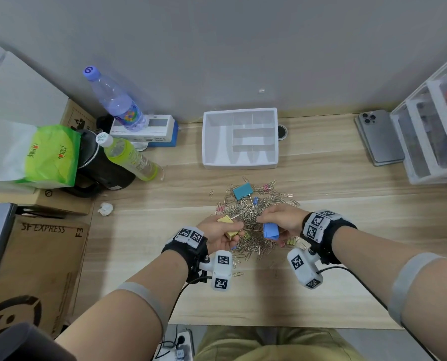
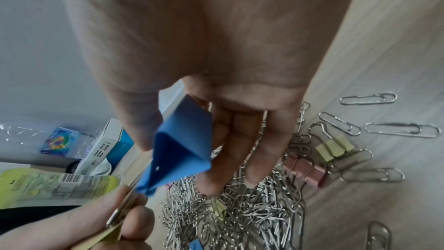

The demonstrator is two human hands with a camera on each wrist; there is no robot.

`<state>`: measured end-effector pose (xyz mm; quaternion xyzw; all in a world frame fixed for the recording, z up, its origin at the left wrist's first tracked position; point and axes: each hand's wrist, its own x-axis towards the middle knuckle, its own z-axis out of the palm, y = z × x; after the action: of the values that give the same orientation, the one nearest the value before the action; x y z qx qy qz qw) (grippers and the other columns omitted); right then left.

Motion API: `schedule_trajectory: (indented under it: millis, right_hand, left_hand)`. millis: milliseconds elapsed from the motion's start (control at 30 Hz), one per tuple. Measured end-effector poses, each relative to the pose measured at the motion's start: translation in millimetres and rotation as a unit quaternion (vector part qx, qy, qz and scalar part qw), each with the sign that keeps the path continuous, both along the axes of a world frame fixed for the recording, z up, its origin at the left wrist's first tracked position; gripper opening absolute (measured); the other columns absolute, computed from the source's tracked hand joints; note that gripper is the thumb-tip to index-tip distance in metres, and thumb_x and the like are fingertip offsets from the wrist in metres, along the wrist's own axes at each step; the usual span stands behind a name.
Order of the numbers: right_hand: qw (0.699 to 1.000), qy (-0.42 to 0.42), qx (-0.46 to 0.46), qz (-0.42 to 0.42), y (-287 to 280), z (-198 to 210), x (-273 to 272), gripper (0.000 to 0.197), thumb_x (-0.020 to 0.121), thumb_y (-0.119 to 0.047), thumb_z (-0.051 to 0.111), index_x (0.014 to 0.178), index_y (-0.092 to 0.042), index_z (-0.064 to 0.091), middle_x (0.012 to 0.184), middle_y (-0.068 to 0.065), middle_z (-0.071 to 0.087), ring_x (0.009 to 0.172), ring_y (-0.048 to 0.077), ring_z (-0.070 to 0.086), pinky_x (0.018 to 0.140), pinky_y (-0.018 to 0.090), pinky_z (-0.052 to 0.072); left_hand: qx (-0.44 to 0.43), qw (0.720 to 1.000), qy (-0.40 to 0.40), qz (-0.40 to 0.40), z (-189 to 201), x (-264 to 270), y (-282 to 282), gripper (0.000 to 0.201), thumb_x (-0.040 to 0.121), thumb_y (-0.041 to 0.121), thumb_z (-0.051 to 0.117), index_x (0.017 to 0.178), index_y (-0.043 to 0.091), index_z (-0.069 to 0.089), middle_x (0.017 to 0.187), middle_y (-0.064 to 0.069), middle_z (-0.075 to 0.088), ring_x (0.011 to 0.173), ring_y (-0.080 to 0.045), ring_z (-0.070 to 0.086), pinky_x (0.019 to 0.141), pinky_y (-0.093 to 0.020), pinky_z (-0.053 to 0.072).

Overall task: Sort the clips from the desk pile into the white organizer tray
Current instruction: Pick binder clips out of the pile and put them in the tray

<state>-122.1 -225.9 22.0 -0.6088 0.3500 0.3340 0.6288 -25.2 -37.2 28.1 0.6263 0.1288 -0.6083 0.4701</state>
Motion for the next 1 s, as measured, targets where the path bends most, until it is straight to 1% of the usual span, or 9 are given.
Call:
schedule_trajectory:
  millis: [167,233,300,400,500,667,800,900,1000]
  right_hand:
    - [0.999,-0.033,-0.01,-0.001,3,1,3,0.01,0.09,-0.014,0.066,0.081,-0.016,0.064,0.078,0.006,0.061,0.069,0.021,0.06,0.052,0.026,0.05]
    - [0.998,-0.055,-0.015,-0.015,5,0,4,0.01,0.089,-0.013,0.067,0.08,-0.018,0.065,0.082,0.004,0.062,0.079,0.022,0.059,0.068,0.035,0.055]
    - [0.997,-0.067,-0.028,-0.031,5,0,4,0.01,0.087,-0.015,0.069,0.078,-0.02,0.068,0.087,0.005,0.066,0.087,0.026,0.061,0.088,0.047,0.051]
    - [0.994,-0.058,-0.06,-0.069,1,-3,5,0.008,0.085,-0.022,0.071,0.077,-0.023,0.07,0.101,0.014,0.071,0.101,0.035,0.065,0.097,0.054,0.049]
    - [0.99,-0.04,-0.079,-0.107,-6,-4,3,0.007,0.089,-0.015,0.067,0.082,-0.015,0.066,0.099,0.013,0.07,0.093,0.024,0.065,0.09,0.042,0.055]
    - [0.985,-0.041,-0.164,-0.026,-7,-7,-4,0.012,0.091,-0.012,0.06,0.088,-0.005,0.07,0.083,0.012,0.073,0.071,0.02,0.067,0.062,0.029,0.055]
    - [0.978,-0.055,-0.2,-0.002,-3,-2,-1,0.011,0.089,-0.014,0.059,0.091,-0.013,0.07,0.082,0.008,0.074,0.067,0.017,0.067,0.058,0.028,0.053]
    - [0.968,-0.134,-0.214,0.003,-1,9,5,0.016,0.08,-0.019,0.068,0.096,-0.023,0.068,0.093,-0.003,0.067,0.086,0.015,0.065,0.079,0.032,0.055]
    - [0.959,-0.178,-0.178,0.131,2,22,14,0.057,0.068,-0.033,0.08,0.121,-0.025,0.059,0.115,-0.011,0.059,0.106,0.014,0.061,0.099,0.039,0.05]
  left_hand:
    - [-0.007,1.0,-0.003,0.004,2,1,1,0.009,0.085,0.003,0.07,0.081,0.008,0.064,0.073,-0.011,0.068,0.054,-0.013,0.058,0.051,-0.024,0.052]
    - [-0.004,1.0,-0.004,-0.003,3,1,1,0.011,0.086,0.002,0.069,0.079,0.009,0.063,0.072,-0.01,0.068,0.054,-0.013,0.057,0.051,-0.024,0.052]
    - [0.004,1.0,-0.008,-0.005,3,2,2,0.011,0.085,0.001,0.069,0.08,0.008,0.063,0.072,-0.011,0.068,0.052,-0.012,0.057,0.05,-0.023,0.051]
    - [0.015,1.0,-0.011,-0.002,2,3,6,0.012,0.085,-0.001,0.069,0.081,0.008,0.062,0.072,-0.011,0.067,0.051,-0.012,0.057,0.049,-0.023,0.05]
    - [0.025,1.0,-0.013,0.006,2,6,11,0.014,0.085,-0.002,0.068,0.08,0.008,0.06,0.071,-0.011,0.066,0.051,-0.012,0.056,0.05,-0.023,0.05]
    - [0.037,0.999,-0.023,0.015,6,12,19,0.016,0.084,-0.004,0.069,0.08,0.008,0.059,0.068,-0.013,0.066,0.049,-0.014,0.055,0.052,-0.026,0.049]
    - [0.038,0.999,-0.031,0.003,14,18,21,0.016,0.084,-0.003,0.069,0.078,0.009,0.06,0.068,-0.011,0.066,0.05,-0.013,0.056,0.054,-0.025,0.048]
    - [0.037,0.998,-0.042,-0.004,21,23,20,0.017,0.084,-0.003,0.069,0.079,0.009,0.059,0.07,-0.013,0.067,0.05,-0.014,0.057,0.055,-0.025,0.049]
    - [0.029,0.998,-0.054,-0.013,24,26,16,0.015,0.084,-0.002,0.07,0.078,0.009,0.061,0.069,-0.012,0.067,0.051,-0.013,0.056,0.056,-0.025,0.048]
